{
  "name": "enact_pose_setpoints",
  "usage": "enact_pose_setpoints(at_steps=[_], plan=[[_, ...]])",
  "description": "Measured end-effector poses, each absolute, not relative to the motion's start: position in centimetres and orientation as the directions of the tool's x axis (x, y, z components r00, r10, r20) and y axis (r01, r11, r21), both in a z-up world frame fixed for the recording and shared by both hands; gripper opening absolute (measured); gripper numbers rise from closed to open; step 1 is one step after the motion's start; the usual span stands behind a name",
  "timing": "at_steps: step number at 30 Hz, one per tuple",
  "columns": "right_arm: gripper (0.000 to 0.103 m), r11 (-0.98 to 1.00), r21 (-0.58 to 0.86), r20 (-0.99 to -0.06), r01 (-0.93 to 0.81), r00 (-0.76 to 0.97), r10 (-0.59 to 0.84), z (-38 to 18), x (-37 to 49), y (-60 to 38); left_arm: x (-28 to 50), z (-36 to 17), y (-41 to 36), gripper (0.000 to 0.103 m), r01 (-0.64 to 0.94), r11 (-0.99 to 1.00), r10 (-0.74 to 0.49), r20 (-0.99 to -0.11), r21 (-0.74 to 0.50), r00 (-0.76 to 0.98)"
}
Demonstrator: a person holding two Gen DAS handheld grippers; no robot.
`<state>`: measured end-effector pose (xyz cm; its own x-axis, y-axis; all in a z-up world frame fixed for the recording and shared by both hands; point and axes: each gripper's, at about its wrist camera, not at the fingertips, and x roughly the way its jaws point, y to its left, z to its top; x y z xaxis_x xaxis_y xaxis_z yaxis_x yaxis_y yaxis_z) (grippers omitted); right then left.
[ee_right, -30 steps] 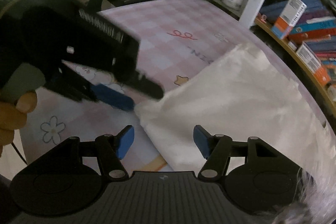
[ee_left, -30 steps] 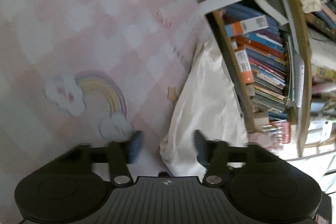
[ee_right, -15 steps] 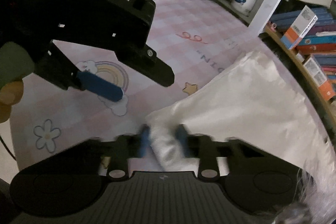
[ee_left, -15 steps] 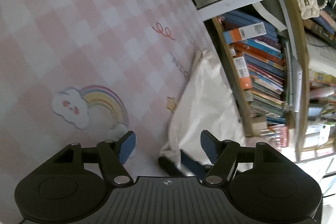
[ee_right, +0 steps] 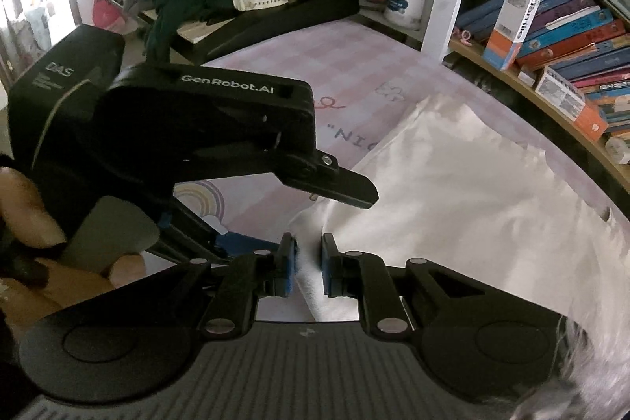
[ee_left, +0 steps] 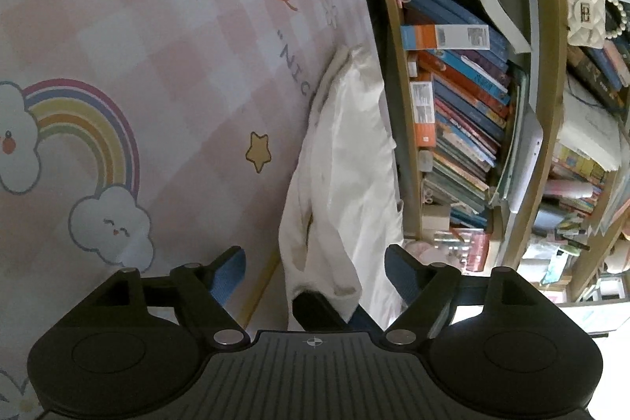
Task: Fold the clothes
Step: 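Hold the shirt corner with the left gripper while the right gripper approaches it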
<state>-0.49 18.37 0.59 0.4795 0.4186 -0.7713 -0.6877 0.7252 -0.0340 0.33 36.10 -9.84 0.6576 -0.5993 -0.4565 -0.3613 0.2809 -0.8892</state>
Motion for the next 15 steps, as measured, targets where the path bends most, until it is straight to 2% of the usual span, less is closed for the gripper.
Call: enact_pose_setpoints(at_steps=[7,9,10,12,15], plan=[[0.014,0.734,-0.017,-0.771,-0.679,0.476,0.423,0.8,-0.6,18.1,0.4,-10.2,36.2,0.080,-0.353,0.266,-0.589,-0.441,-0.897,0.677],[0.021,0.736,0.005,-0.775,-0.677,0.462,0.430,0.9,-0.7,17.9,0.5,-10.3,36.1,0.079,-0.347,0.265,-0.591,-0.436,-0.900,0.679],[0.030,0.737,0.016,-0.776,-0.676,0.456,0.435,1.0,-0.6,17.7,0.5,-10.3,36.2,0.079,-0.344,0.265,-0.592,-0.434,-0.901,0.679],[0.039,0.743,0.030,-0.776,-0.668,0.453,0.438,1.2,-0.6,17.1,0.4,-10.3,36.1,0.078,-0.338,0.262,-0.596,-0.427,-0.904,0.680],[0.045,0.775,0.059,-0.785,-0.630,0.450,0.426,1.7,-0.1,15.4,0.5,-10.4,36.0,0.076,-0.335,0.259,-0.598,-0.422,-0.906,0.681]])
